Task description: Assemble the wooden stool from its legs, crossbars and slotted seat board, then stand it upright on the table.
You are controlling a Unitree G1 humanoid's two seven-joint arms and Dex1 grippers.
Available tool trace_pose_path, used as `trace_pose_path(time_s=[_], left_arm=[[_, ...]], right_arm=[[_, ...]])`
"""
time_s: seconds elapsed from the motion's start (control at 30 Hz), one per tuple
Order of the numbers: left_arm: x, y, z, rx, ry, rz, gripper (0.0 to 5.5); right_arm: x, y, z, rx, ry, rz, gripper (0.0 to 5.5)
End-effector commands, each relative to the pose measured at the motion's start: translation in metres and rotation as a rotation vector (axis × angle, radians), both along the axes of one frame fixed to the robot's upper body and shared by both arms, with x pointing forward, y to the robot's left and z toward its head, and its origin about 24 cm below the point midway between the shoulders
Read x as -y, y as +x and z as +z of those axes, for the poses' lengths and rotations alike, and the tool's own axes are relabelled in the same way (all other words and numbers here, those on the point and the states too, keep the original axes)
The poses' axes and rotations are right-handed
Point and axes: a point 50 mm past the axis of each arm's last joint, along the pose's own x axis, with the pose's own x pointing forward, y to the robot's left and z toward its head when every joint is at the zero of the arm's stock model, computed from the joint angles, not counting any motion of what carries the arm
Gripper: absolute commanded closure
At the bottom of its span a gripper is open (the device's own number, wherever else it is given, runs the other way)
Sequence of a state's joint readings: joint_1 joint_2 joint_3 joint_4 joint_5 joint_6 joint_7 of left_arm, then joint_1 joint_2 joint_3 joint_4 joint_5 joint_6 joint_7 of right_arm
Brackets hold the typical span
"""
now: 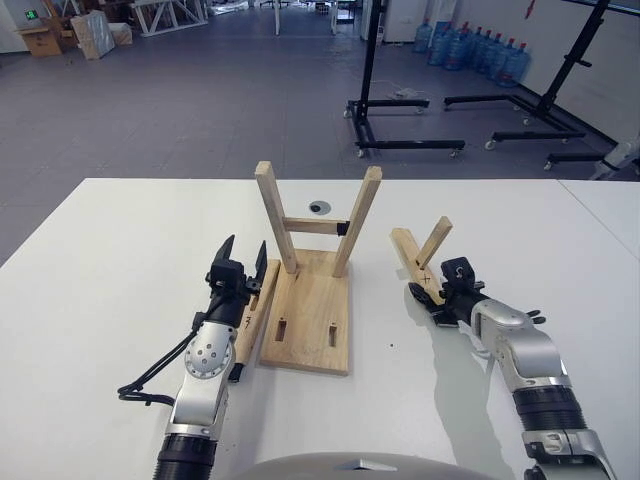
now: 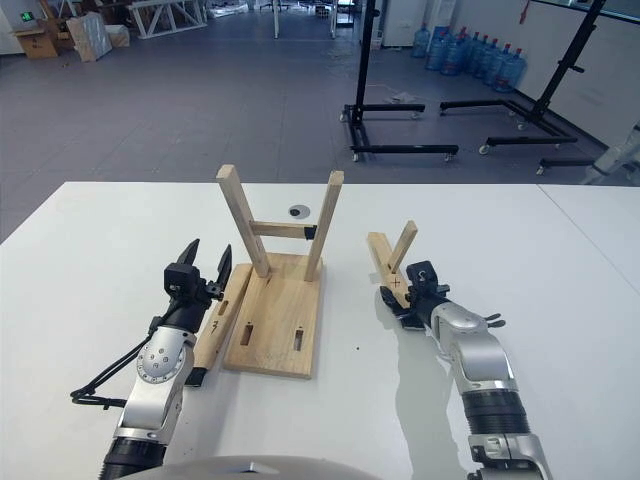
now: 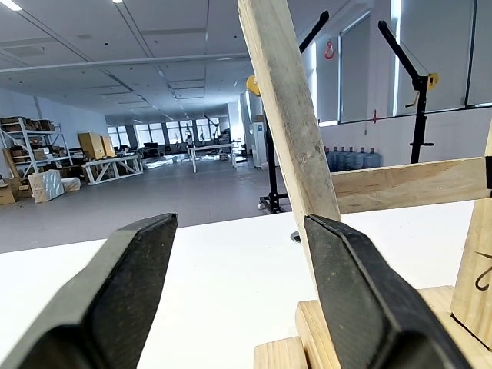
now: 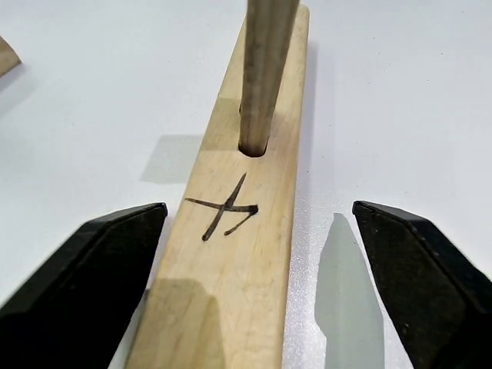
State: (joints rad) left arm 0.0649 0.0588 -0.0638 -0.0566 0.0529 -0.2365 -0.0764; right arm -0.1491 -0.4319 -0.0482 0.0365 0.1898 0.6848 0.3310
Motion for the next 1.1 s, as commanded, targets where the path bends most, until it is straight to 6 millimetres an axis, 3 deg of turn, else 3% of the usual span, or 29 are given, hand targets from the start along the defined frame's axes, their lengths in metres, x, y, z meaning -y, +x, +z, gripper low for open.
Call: trace_pose_path(time_s=[0.03,0.33,0.5,0.63,0.73,0.8,0.9,0.97,1.1], left_arm=[[0.001,0.002,0.002,0.016,0.015,-0.01,2.49],[0.001,0.003,0.003,0.016,0.019,-0.012,2.49],[-0.001,0.004,0.002,0.0,0.006,-0.017,2.49],[-0.012,0.008,0.011,-0.004,-0.132,-0.061,2.49],[-0.021,0.006,0.028,0.014,-0.247,-0.197,2.49],[-0.017,-0.005,0.043,0.014,-0.315,-0.392,2.49],[-0.012,-0.023,0.061,-0.013,-0.405,-0.696,2.49],[-0.008,-0.039,0.069,-0.065,-0.458,-0.87,2.49],[-0.004,-0.046,0.082,-0.083,-0.54,-1.005,2.49]], right_arm=[[-0.004,-0.01,-0.015,-0.15,0.052,-0.042,1.77],[-0.006,-0.014,-0.016,-0.21,0.061,-0.057,3.36],[-0.01,-0.001,-0.007,-0.074,0.118,-0.052,3.44],[-0.005,0.036,0.038,0.31,0.255,-0.098,3.44],[0.007,0.063,0.094,0.645,0.39,-0.107,3.44],[0.003,0.071,0.14,0.819,0.6,0.024,3.44],[-0.021,0.047,0.194,0.878,0.95,0.471,3.44],[-0.051,0.025,0.197,0.803,0.918,0.773,3.44],[-0.092,0.001,0.167,0.579,0.925,1.011,3.44]])
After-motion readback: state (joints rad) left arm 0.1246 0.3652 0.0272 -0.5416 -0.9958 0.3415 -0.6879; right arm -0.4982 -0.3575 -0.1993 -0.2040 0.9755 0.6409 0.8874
